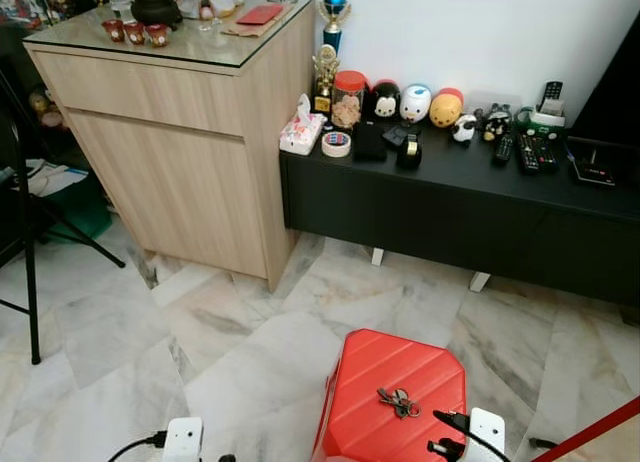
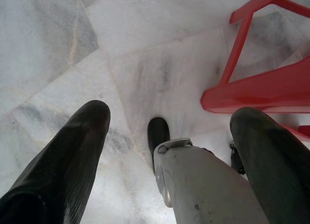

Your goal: Hang keys on a hook

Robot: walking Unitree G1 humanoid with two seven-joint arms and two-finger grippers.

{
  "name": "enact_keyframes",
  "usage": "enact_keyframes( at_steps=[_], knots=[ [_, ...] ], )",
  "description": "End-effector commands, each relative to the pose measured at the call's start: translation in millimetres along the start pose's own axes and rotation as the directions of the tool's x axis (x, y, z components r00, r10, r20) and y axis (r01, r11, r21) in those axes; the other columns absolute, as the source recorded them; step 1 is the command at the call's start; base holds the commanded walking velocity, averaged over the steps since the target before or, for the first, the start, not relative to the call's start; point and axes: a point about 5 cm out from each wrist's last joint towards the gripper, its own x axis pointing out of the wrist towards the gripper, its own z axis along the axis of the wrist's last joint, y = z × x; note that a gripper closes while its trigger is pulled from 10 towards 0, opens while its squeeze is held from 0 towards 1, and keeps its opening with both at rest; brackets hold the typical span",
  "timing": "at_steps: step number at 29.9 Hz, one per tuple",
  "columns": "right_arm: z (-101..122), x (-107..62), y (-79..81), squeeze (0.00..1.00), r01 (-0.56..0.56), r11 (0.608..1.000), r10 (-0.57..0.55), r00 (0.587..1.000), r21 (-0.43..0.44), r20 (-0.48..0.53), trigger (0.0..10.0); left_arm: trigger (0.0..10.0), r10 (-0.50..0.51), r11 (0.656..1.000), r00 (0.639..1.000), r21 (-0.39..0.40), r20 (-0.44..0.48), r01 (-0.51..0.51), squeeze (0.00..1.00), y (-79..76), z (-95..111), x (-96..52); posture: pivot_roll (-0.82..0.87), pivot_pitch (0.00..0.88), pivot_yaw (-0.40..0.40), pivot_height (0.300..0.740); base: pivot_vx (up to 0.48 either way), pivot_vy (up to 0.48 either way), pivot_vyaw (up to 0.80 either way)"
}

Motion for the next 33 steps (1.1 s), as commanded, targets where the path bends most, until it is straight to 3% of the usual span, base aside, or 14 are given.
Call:
enact_keyframes(
  at_steps=[1,33],
  knots=[
    [1.3,-0.2,-2.3,0.0,0.008,1.0,-0.008,1.0,0.007,0.009,10.0,10.0,0.004,1.0,1.0,-0.009,-0.019,-0.004,0.0,1.2,-5.0,-1.1,-0.03,0.0,-0.049,0.74,-0.266,0.0,0.0],
    [-0.1,-0.8,-4.2,0.0,0.012,1.0,-0.012,1.0,0.02,0.01,10.0,10.0,0.002,1.0,1.0,-0.013,0.0,-0.002,0.0,0.3,-0.4,-0.1,-0.03,0.0,-0.051,0.74,-0.273,0.0,0.0]
  ],
)
